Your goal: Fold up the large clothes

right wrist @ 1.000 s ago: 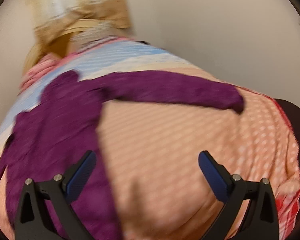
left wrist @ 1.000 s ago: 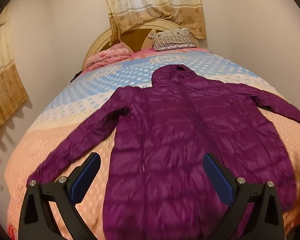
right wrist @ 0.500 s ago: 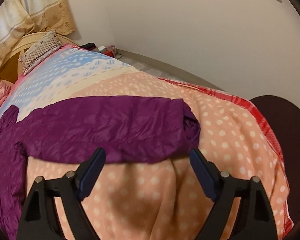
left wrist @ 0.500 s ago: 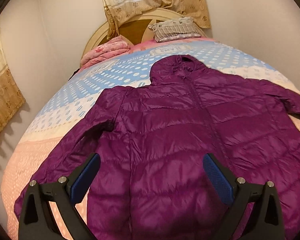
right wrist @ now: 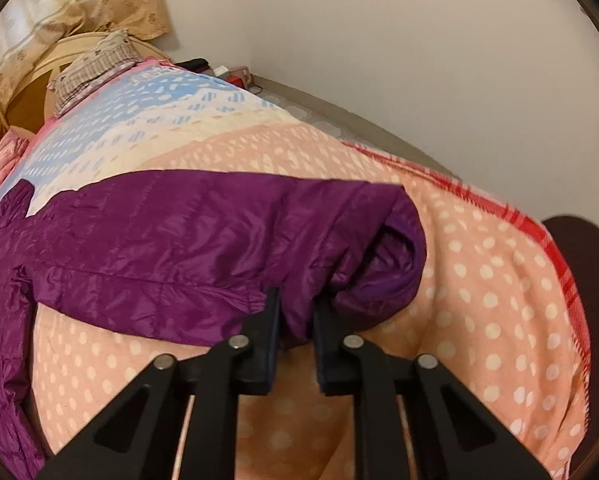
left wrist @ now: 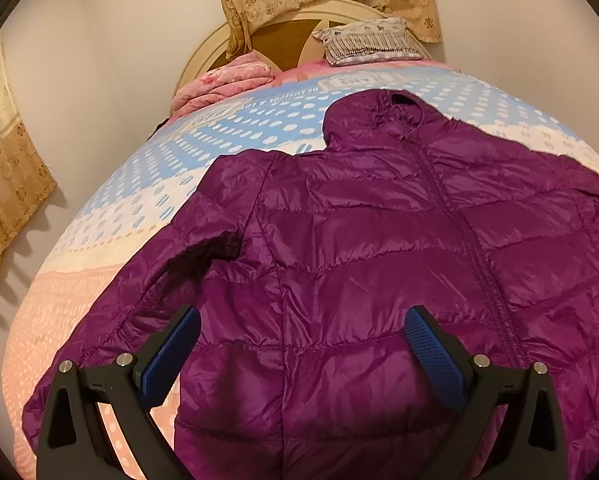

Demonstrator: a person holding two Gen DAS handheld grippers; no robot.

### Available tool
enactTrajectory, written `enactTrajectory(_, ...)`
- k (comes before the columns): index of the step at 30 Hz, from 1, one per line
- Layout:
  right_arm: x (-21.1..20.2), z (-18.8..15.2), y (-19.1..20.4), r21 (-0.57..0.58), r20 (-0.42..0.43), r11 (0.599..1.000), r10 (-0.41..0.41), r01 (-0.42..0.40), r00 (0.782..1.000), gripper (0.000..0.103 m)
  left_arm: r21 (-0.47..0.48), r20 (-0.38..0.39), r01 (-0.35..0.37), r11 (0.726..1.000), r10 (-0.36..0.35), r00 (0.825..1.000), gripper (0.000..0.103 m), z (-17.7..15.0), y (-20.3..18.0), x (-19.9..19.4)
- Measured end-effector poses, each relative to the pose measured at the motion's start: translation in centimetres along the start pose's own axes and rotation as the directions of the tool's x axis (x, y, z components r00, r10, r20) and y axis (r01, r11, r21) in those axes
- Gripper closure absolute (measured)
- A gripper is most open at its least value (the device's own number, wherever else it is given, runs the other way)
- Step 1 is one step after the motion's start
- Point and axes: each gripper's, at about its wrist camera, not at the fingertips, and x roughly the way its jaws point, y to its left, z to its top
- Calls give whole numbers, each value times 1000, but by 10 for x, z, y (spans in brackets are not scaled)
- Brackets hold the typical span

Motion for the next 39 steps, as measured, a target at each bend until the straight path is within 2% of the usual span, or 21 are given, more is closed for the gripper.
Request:
enactTrajectory(8,-36,11,65,-126,75,989,86,-76,994,91,-33,15,31,999,-31,999,1,0,13,-6)
enactTrajectory(16,-67,15,158,-292,129,946,188,-144,974,92,-54,14,40,998,-40,999,1,-3,32,-4)
enactTrajectory(22,-70,1,221,-391,110,900,255,-194,961,92,-64,5,37,997,-37,999,1,-8,48,3)
enactTrajectory(32,-67,-28,303,-468,44,837,343,-284,938,92,-92,-12,16,996,-17,1000,1,-13,73,18)
enactTrajectory(39,-63,-65,360,-535,-17,768,408,-353,913,93,-105,-30,-7,994,4,1000,1,-21,93,25)
